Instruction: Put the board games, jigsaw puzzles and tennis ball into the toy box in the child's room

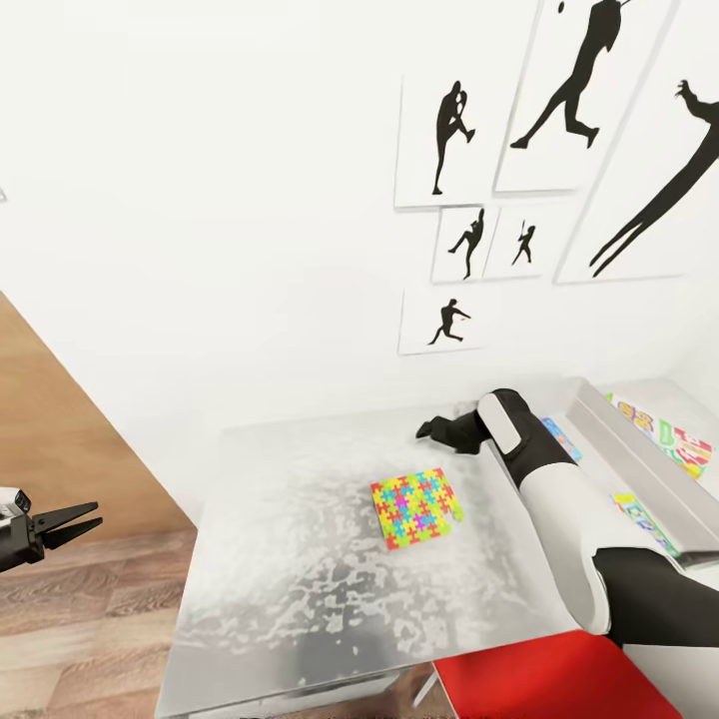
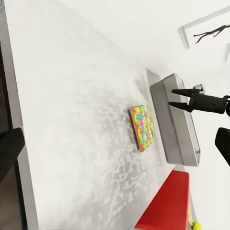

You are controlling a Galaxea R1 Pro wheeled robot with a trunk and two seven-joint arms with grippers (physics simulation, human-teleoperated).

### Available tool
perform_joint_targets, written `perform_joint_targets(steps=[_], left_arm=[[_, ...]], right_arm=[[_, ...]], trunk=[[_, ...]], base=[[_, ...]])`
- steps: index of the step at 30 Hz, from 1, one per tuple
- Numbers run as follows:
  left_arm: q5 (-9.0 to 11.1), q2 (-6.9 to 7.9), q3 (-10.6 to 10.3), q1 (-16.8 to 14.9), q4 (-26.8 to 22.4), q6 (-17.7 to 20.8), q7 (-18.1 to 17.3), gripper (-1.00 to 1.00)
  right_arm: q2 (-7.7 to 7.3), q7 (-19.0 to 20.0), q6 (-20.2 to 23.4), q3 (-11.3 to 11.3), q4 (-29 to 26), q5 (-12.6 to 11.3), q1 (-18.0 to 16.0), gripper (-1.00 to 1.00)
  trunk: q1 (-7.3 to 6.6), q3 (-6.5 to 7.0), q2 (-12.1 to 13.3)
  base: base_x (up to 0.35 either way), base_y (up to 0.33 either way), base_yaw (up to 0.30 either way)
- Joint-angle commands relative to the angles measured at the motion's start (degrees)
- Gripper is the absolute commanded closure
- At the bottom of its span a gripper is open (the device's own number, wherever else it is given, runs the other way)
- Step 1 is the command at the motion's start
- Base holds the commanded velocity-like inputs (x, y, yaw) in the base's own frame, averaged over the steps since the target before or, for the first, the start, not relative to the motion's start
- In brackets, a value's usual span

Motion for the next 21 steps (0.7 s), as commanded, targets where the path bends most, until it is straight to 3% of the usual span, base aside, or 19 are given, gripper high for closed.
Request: perform_joint_targets(steps=[1, 21], left_arm=[[0.0, 0.01, 0.0, 0.0, 0.0, 0.6, -0.2, -1.0], [0.0, 0.05, 0.0, 0.0, 0.0, 0.6, -0.2, -1.0]], right_arm=[[-0.02, -0.2, 0.2, 0.0, -0.1, -0.6, 0.0, -1.0], [-0.62, 1.5, 0.5, 0.0, -0.1, -0.6, 0.0, -1.0]], trunk=[[0.03, -0.2, -0.1], [0.03, -1.95, -0.1]], base=[[0.0, 0.0, 0.0], [0.0, 0.0, 0.0]])
